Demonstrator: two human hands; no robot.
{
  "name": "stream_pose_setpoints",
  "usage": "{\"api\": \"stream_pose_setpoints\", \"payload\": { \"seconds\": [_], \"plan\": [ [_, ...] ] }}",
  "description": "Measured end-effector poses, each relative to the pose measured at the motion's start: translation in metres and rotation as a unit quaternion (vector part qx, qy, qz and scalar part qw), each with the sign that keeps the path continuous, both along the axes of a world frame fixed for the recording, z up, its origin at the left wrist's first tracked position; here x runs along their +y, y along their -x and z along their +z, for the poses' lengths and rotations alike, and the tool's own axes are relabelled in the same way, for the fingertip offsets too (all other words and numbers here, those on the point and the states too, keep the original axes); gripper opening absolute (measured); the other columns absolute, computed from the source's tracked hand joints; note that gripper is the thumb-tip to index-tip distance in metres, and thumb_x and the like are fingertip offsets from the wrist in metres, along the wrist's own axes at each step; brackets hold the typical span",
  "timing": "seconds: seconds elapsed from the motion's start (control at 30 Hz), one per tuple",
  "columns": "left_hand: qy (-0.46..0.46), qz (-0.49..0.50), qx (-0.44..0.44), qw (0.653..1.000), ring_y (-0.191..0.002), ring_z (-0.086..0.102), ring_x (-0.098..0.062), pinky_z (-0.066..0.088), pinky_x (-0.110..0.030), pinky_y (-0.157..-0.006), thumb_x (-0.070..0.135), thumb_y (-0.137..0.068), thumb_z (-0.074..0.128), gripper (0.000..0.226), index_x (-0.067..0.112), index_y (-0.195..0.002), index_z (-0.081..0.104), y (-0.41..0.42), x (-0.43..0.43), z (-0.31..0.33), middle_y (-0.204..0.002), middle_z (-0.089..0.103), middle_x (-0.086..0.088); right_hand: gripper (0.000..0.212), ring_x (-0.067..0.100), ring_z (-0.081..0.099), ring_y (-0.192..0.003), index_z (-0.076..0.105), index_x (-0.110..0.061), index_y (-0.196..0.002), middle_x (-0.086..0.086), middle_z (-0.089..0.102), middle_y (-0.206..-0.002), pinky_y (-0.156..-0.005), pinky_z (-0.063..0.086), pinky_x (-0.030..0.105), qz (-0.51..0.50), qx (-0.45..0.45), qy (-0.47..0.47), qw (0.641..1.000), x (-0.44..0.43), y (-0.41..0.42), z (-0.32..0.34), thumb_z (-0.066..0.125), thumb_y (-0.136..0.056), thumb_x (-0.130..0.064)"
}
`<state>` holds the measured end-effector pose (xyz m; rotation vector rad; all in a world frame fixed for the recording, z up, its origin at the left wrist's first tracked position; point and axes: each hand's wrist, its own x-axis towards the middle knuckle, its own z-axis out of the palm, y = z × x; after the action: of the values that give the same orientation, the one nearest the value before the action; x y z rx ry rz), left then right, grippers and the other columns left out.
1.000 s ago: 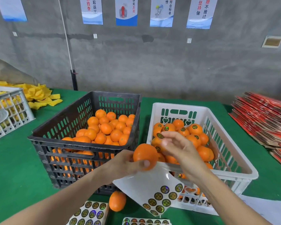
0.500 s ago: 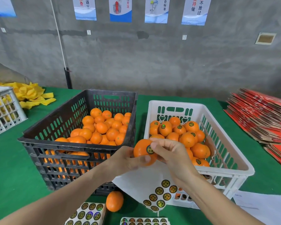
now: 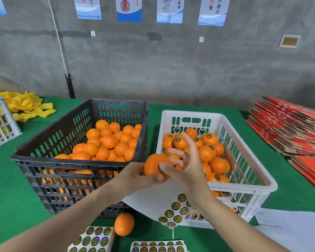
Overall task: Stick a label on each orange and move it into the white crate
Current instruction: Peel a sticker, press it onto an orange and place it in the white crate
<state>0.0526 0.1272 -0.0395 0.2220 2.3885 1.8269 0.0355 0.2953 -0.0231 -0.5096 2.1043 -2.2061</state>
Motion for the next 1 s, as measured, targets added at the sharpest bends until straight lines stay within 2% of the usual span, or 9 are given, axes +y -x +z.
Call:
{"api": "stream_pose_setpoints", "payload": {
  "seconds": [0.23, 0.33, 0.43, 0.53, 0.6, 0.67, 0.77, 0.93, 1.0],
  "plan": [
    [0.04, -0.079, -0.008, 0.996, -0.07, 0.052, -0.008, 0.039, -0.022, -0.068, 0.052, -0.062, 0.072, 0.037, 0.017, -0.076, 0.073, 0.009, 0.004, 0.007, -0.071, 0.061, -0.001, 0.043, 0.012, 0.063, -0.093, 0.057, -0.024, -0.113, 0.003, 0.068, -0.097, -0.079, 0.053, 0.023, 0.092, 0.007, -0.154, 0.984, 0.012, 0.003, 0.009, 0.076, -0.077, -0.013],
    [0.083, -0.095, -0.009, 0.992, -0.088, 0.065, -0.006, 0.048, -0.017, -0.075, 0.041, -0.067, 0.077, 0.031, 0.023, -0.091, 0.077, 0.022, 0.007, 0.009, -0.093, 0.073, 0.0, 0.04, 0.001, 0.062, -0.084, 0.058, -0.028, -0.099, -0.005, 0.066, -0.091, -0.069, 0.05, 0.014, 0.045, 0.011, -0.125, 0.991, 0.031, 0.021, 0.02, 0.078, -0.071, -0.008],
    [0.093, -0.009, 0.002, 0.996, -0.094, 0.067, -0.008, 0.054, -0.019, -0.077, 0.01, -0.076, 0.079, 0.024, 0.033, -0.084, 0.077, 0.039, 0.004, 0.01, -0.101, 0.072, 0.01, 0.038, 0.01, 0.053, -0.097, 0.056, -0.029, -0.106, -0.005, 0.056, -0.111, -0.076, 0.048, 0.025, -0.082, 0.016, -0.224, 0.971, 0.065, 0.067, 0.031, 0.073, -0.074, -0.017],
    [0.035, -0.001, -0.027, 0.999, -0.093, 0.07, -0.019, 0.058, -0.03, -0.074, -0.006, -0.077, 0.074, 0.039, 0.028, -0.097, 0.074, 0.046, 0.0, 0.011, -0.103, 0.073, -0.001, 0.043, 0.021, 0.057, -0.097, 0.054, -0.014, -0.115, 0.009, 0.058, -0.111, -0.075, 0.05, 0.032, -0.106, -0.008, -0.47, 0.877, 0.102, 0.108, 0.024, 0.07, -0.076, -0.022],
    [-0.029, -0.042, -0.052, 0.997, -0.097, 0.07, -0.029, 0.058, -0.04, -0.076, -0.009, -0.074, 0.073, 0.053, 0.023, -0.116, 0.064, 0.048, -0.002, 0.013, -0.108, 0.072, -0.01, 0.028, 0.024, 0.06, -0.092, 0.06, -0.011, -0.099, 0.015, 0.064, -0.108, -0.076, 0.052, 0.034, -0.08, -0.03, -0.593, 0.801, 0.117, 0.123, 0.009, 0.069, -0.076, -0.023],
    [-0.053, -0.059, -0.063, 0.995, -0.101, 0.068, -0.034, 0.056, -0.046, -0.082, -0.009, -0.073, 0.073, 0.064, 0.024, -0.126, 0.055, 0.05, -0.002, 0.016, -0.112, 0.07, -0.013, 0.017, 0.023, 0.059, -0.093, 0.059, -0.014, -0.087, 0.011, 0.065, -0.111, -0.081, 0.05, 0.031, -0.047, -0.044, -0.649, 0.758, 0.123, 0.131, -0.009, 0.068, -0.076, -0.024],
    [-0.06, -0.069, -0.066, 0.994, -0.101, 0.068, -0.034, 0.058, -0.044, -0.081, -0.014, -0.079, 0.066, 0.066, 0.028, -0.127, 0.05, 0.052, -0.005, 0.017, -0.113, 0.07, -0.015, 0.029, 0.028, 0.05, -0.117, 0.064, -0.012, -0.106, 0.009, 0.06, -0.117, -0.107, 0.034, 0.04, 0.017, -0.004, -0.722, 0.692, 0.125, 0.142, -0.032, 0.06, -0.081, -0.025],
    [-0.085, -0.09, -0.075, 0.989, -0.104, 0.067, -0.035, 0.058, -0.039, -0.076, -0.007, -0.069, 0.073, 0.074, 0.028, -0.131, 0.049, 0.054, -0.009, 0.019, -0.117, 0.068, -0.016, 0.021, 0.027, 0.059, -0.102, 0.063, -0.01, -0.096, 0.009, 0.064, -0.103, -0.09, 0.047, 0.035, 0.058, 0.039, -0.739, 0.671, 0.121, 0.141, -0.042, 0.065, -0.083, -0.026],
    [-0.084, -0.097, -0.072, 0.989, -0.103, 0.067, -0.033, 0.058, -0.037, -0.075, -0.005, -0.067, 0.076, 0.077, 0.028, -0.131, 0.048, 0.056, -0.011, 0.022, -0.116, 0.068, -0.015, 0.015, 0.024, 0.06, -0.099, 0.064, -0.01, -0.092, 0.005, 0.064, -0.099, -0.086, 0.048, 0.034, -0.01, 0.117, -0.653, 0.748, 0.116, 0.131, -0.027, 0.064, -0.085, -0.024]
  ]
}}
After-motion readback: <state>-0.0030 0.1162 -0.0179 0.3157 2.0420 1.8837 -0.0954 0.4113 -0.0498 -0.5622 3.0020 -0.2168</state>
